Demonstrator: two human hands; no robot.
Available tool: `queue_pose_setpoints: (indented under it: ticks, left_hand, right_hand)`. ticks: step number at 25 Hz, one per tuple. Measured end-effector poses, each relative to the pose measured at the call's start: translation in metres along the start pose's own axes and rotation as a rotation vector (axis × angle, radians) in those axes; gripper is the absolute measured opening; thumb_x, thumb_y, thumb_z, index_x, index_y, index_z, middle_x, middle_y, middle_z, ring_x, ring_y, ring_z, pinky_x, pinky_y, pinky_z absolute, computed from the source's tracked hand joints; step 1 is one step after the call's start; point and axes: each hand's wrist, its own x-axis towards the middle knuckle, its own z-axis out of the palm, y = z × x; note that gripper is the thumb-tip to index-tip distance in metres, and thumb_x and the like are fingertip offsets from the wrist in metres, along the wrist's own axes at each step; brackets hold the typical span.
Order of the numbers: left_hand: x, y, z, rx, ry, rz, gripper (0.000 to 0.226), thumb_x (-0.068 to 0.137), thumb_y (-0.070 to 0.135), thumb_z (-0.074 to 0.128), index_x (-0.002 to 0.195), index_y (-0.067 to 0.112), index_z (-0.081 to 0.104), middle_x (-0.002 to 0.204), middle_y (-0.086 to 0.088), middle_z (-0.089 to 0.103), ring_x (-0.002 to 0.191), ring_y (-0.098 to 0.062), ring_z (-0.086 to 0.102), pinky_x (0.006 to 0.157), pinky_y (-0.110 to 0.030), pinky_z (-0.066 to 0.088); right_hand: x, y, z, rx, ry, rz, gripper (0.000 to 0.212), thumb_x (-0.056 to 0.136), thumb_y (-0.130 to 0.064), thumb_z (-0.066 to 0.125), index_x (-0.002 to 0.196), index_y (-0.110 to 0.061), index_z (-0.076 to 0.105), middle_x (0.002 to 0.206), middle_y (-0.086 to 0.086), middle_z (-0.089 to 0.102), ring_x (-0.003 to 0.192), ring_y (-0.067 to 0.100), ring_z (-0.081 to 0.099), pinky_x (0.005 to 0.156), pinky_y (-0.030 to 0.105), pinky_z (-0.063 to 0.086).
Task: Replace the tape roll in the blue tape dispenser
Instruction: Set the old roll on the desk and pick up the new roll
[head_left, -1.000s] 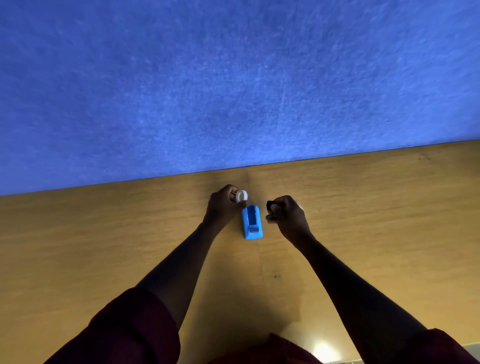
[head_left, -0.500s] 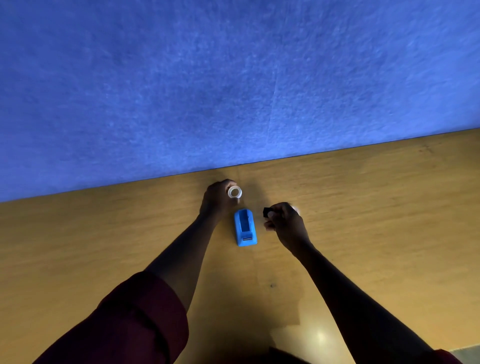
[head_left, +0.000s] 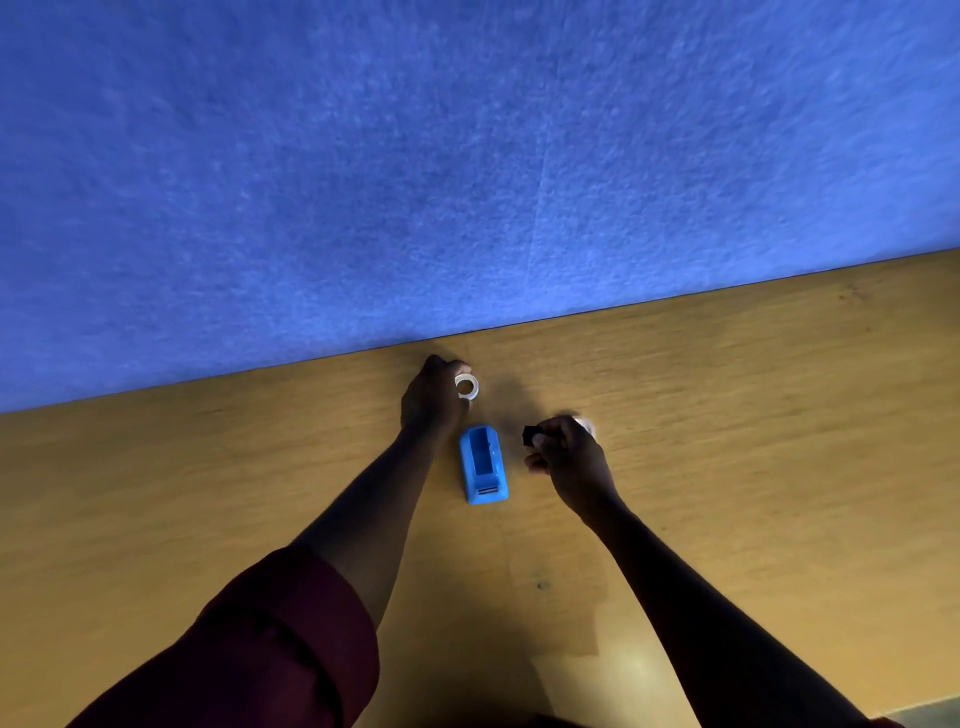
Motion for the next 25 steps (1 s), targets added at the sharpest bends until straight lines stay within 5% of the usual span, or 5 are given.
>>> queue_pose_setpoints:
  ticks: [9, 13, 17, 25]
  left_hand:
    - [-0.005, -0.007, -0.009, 0.045, -0.021, -0.004, 0.053, 0.089, 0.017, 0.070, 0.139, 0.023, 0.053, 0.141, -0.004, 0.053, 0.126, -0.026, 0.054, 0.101, -0.035, 0.047]
    - [-0.027, -0.016, -0.020, -0.098, -0.017, 0.120, 0.055, 0.088, 0.019, 0.076, 0.140, 0.018, 0.056, 0.136, -0.003, 0.058, 0.121, -0.020, 0.057, 0.095, -0.023, 0.042]
    - [-0.058, -0.015, -0.031, -0.258, 0.011, 0.188, 0.040, 0.090, 0.020, 0.072, 0.130, 0.022, 0.065, 0.127, 0.004, 0.065, 0.099, -0.011, 0.065, 0.090, -0.026, 0.051]
    - [-0.108, 0.001, -0.032, -0.550, -0.139, 0.202, 0.045, 0.083, 0.014, 0.081, 0.125, 0.018, 0.069, 0.117, 0.005, 0.073, 0.102, -0.009, 0.070, 0.091, -0.028, 0.057]
  right_hand:
    - [-0.009, -0.005, -0.003, 0.014, 0.004, 0.001, 0.008, 0.100, -0.016, 0.056, 0.097, -0.023, 0.059, 0.097, 0.001, 0.071, 0.078, 0.019, 0.074, 0.074, 0.039, 0.063]
    - [-0.016, -0.015, -0.002, 0.029, -0.012, -0.022, 0.012, 0.100, -0.014, 0.055, 0.097, -0.025, 0.059, 0.099, -0.001, 0.071, 0.078, 0.016, 0.074, 0.072, 0.034, 0.063]
    - [-0.024, -0.023, 0.001, 0.032, -0.032, -0.065, 0.010, 0.100, -0.010, 0.055, 0.106, -0.015, 0.061, 0.100, 0.002, 0.071, 0.081, 0.019, 0.073, 0.073, 0.034, 0.063]
    - [-0.040, -0.033, 0.008, -0.021, -0.022, -0.223, 0.015, 0.095, -0.003, 0.059, 0.106, -0.009, 0.069, 0.095, 0.000, 0.075, 0.077, 0.014, 0.068, 0.072, 0.035, 0.062]
